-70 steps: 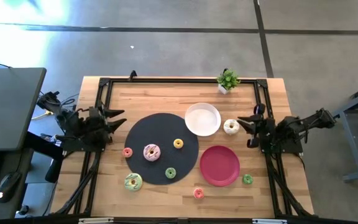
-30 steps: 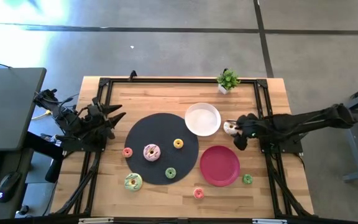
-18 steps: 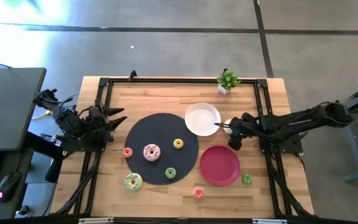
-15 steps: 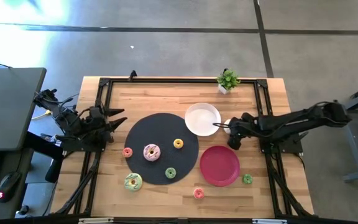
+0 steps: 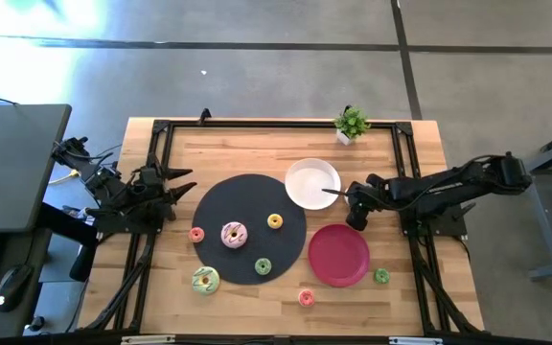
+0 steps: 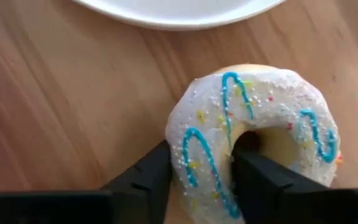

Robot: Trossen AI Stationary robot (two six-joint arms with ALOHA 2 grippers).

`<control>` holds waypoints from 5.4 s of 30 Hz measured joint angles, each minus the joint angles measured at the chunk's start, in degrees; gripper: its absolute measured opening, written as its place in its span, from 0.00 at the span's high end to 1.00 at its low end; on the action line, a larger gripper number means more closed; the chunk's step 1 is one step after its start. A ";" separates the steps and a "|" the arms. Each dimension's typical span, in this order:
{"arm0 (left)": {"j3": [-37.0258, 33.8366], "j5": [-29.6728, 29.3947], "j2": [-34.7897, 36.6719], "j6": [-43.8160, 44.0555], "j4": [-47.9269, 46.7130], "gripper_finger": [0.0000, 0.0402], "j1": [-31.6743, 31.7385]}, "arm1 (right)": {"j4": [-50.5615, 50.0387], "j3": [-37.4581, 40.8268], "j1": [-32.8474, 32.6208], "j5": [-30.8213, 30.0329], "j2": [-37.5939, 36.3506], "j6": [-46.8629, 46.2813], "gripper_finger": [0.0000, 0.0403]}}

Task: Pick & Place donuts
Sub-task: Put the big white donut into the white plate, then put the big purple donut into the white plate, then put the big green donut into the white plate

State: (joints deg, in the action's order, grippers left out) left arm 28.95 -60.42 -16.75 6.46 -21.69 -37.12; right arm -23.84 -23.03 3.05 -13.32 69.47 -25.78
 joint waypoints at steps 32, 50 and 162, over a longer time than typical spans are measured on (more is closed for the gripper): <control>-1.58 2.38 -0.02 1.79 0.43 0.58 0.00 | 20.88 -14.32 15.94 3.87 19.39 21.12 0.88; -2.13 9.15 -10.10 18.02 0.91 0.58 0.02 | 12.92 -22.18 16.06 5.38 19.41 24.81 0.51; 70.94 78.99 -99.83 -18.26 -22.01 0.54 56.13 | -15.24 -35.76 3.91 -0.20 4.42 21.18 0.52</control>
State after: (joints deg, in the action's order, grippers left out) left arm 99.89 18.57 -116.59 -11.79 -43.70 19.00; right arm -39.08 -58.78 6.96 -13.52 73.89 -4.60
